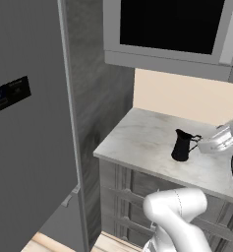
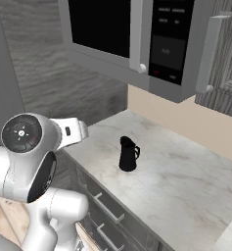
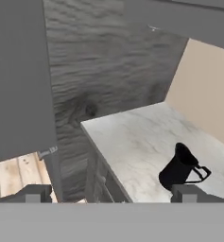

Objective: Move the sausage and pickle from the second highest shelf to the top shelf to make space. Then, place the pitcher from the counter on the cleared second highest shelf.

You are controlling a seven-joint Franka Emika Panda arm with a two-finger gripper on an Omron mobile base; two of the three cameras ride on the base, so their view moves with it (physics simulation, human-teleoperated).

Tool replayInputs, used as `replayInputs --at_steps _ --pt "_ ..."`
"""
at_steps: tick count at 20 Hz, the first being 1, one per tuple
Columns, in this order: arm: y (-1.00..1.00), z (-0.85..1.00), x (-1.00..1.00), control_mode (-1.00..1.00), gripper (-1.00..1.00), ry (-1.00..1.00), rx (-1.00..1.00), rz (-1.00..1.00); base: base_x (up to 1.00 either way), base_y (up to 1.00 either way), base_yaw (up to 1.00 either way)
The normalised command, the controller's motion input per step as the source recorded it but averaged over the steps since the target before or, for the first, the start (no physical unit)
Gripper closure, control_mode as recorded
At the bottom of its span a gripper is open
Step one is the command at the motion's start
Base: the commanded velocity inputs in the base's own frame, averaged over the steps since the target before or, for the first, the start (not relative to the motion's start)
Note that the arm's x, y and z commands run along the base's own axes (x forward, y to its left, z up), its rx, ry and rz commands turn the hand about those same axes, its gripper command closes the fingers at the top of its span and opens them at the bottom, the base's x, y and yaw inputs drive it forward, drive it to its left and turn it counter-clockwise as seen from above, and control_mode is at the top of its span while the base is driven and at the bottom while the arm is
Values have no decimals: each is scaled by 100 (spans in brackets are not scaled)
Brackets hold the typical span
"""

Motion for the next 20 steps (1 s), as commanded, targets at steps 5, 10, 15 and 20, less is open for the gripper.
replayInputs --at_steps 5,10,15,20 --pt "-98 -38 -21 -100 -100 -24 19 9 0 0 0" --pt "-88 -40 -14 -100 -100 -20 17 10 0 0 0" --pt "-62 -27 0 -100 -100 -14 14 11 0 0 0" --pt "-43 -3 28 -100 -100 -7 15 6 0 0 0"
